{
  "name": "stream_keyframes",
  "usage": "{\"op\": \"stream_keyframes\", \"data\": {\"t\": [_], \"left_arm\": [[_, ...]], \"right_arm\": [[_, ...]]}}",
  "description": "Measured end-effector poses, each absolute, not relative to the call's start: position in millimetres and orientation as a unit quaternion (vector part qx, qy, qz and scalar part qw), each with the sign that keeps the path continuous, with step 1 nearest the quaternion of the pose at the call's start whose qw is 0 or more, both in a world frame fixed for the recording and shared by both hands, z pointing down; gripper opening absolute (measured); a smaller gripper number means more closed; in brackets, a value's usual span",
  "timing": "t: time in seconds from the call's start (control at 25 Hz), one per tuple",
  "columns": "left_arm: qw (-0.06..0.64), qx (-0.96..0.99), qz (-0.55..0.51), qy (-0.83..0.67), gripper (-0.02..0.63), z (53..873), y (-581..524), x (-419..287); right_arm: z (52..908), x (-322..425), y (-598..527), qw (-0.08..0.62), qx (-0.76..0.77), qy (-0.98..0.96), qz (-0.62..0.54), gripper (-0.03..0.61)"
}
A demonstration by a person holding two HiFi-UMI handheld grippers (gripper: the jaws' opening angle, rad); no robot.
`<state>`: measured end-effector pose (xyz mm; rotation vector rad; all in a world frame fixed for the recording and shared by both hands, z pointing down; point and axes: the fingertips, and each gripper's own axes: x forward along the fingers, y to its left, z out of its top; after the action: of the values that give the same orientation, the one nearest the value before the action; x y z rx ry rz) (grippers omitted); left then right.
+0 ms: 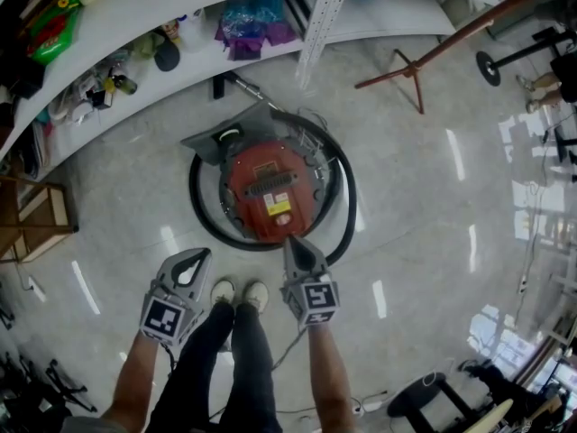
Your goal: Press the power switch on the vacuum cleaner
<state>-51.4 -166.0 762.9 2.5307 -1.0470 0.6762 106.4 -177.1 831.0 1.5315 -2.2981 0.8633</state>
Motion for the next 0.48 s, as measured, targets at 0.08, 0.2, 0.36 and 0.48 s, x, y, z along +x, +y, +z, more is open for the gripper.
{"op": "stream_keyframes", "data": {"t": [0.08, 0.2, 0.36, 0.48], "left_arm": [[0.162, 0.886, 0.234, -0.366, 0.009, 763, -165, -50], [0.166, 0.886, 0.230, -0.366, 0.009, 762, -164, -51], [0.165, 0.885, 0.232, -0.368, 0.008, 764, -165, -54], [0.167, 0.885, 0.232, -0.368, 0.009, 766, -164, -54]], "right_arm": [[835, 105, -181, 0.124, 0.523, -0.790, 0.296, 0.005], [840, 103, -187, 0.121, 0.523, -0.789, 0.299, 0.005], [851, 100, -193, 0.120, 0.524, -0.786, 0.304, 0.005], [865, 98, -196, 0.125, 0.521, -0.787, 0.306, 0.005]]}}
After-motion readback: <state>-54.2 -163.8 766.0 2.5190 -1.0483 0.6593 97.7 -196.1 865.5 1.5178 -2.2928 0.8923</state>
